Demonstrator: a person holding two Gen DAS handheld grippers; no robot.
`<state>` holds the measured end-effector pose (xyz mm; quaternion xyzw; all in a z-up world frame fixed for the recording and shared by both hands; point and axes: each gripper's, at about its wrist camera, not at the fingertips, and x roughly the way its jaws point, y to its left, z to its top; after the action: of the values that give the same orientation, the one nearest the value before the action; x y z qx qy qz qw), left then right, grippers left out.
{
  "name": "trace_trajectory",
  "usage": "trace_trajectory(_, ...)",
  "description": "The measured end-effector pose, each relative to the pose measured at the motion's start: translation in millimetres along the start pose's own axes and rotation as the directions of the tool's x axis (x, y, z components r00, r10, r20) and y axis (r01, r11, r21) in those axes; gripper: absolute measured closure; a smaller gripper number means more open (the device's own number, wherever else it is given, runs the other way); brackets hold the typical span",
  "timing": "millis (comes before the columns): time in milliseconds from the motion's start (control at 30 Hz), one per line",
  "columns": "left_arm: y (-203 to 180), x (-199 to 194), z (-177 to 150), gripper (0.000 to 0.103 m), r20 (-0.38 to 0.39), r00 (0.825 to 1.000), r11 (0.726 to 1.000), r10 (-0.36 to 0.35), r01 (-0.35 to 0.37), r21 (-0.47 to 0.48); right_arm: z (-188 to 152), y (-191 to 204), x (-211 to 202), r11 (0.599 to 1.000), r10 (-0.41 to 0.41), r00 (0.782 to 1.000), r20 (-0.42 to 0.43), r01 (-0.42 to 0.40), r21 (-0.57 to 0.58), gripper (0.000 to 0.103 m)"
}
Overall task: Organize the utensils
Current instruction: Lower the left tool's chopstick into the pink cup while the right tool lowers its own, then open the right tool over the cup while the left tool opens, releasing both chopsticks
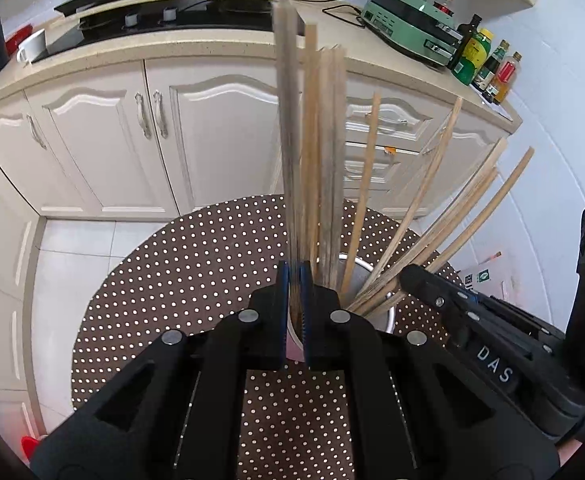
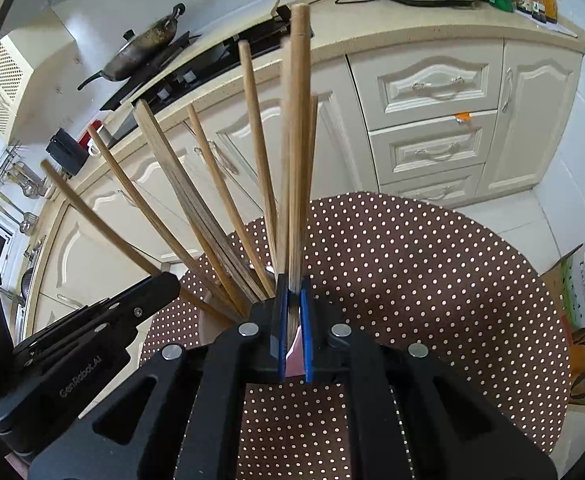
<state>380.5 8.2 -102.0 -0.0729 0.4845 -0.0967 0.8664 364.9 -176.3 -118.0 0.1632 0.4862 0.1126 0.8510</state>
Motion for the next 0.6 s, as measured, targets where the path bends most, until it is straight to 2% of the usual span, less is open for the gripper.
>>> trace_trajectory(267,-1,20,-11,0.097,-0.032,0.999,1.000,-0.010,0.010,-0.003,0,2,2,1.000,-0.001,1.000,0.004,0.001,-0.001,0.098)
trace_trajectory(500,-1,15,-17,0.096,-0.005,1.000,1.000,-0.002,0.002,0.009,-3,0,3,1.000,0.008,1.000,-0.022,-0.007,0.014,0.094)
trace_trajectory(533,-1,14,-17,0.096,-0.002,1.000,1.000,-0.002,0.002,0.010,-3,0,2,1.000,0.008,1.000,-0.023,-0.007,0.018,0.091)
trace_trajectory(600,-2,11,-17,0.096,0.006,1.000,1.000,-0.002,0.002,0.012,-4,-1,-2,1.000,0.001,1.000,-0.017,0.000,0.024,0.078)
